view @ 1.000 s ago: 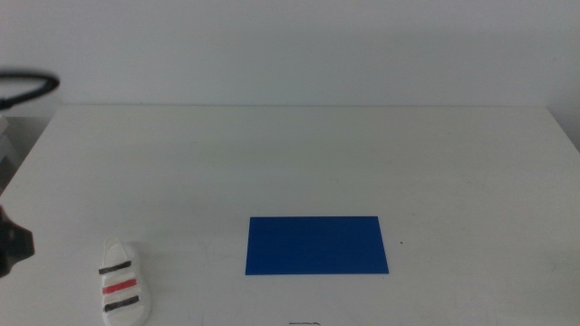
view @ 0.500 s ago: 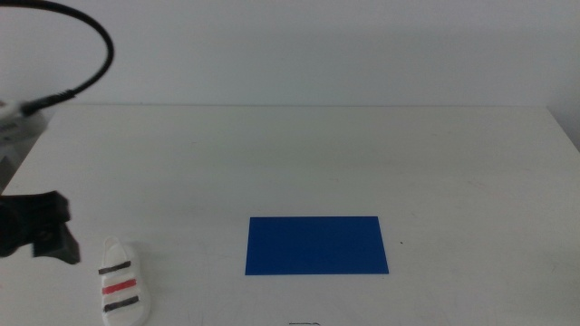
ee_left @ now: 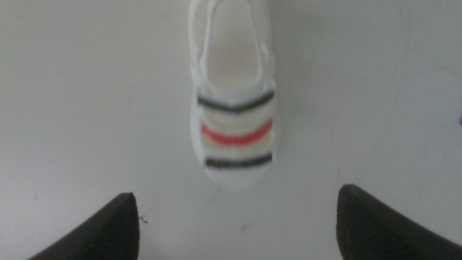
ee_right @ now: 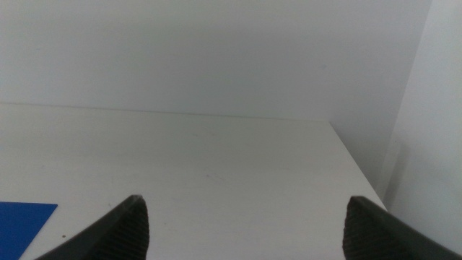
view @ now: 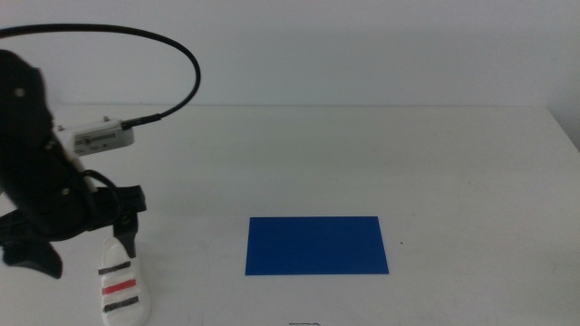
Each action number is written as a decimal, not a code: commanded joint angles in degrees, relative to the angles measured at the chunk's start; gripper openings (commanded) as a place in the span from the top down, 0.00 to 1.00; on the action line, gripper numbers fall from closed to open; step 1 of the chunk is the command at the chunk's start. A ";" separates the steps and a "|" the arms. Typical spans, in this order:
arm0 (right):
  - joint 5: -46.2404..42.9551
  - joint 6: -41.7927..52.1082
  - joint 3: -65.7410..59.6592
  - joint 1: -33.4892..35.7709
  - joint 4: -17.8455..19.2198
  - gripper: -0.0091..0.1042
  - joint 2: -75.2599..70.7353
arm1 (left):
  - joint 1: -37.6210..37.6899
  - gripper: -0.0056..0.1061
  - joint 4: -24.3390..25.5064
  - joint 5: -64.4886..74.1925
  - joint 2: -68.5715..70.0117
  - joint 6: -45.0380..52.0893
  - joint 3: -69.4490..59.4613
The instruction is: Use one arm to grab the shoe from the table and place it on the mat.
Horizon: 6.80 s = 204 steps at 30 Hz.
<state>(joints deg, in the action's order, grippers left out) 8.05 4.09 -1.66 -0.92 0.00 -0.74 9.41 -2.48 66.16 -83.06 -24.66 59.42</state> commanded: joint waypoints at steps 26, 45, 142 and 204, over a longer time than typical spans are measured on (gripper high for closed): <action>-4.33 0.30 1.06 0.09 0.51 0.09 -1.11 | -1.64 0.21 -3.25 -10.00 -17.18 3.20 2.33; -4.33 0.30 1.06 0.09 0.51 0.09 -1.11 | 4.53 0.83 -6.31 -1.17 -13.74 -1.58 10.64; -4.33 0.30 1.06 0.09 0.51 0.09 -1.11 | 31.59 0.79 -1.74 8.28 -42.88 75.18 50.35; -4.34 0.30 1.06 0.09 0.51 0.09 -1.11 | -9.07 0.11 5.87 -10.94 33.91 39.29 11.11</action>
<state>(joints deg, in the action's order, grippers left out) 8.05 4.09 -1.66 -0.92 0.00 -0.74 2.87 5.14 64.04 -54.26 15.65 74.88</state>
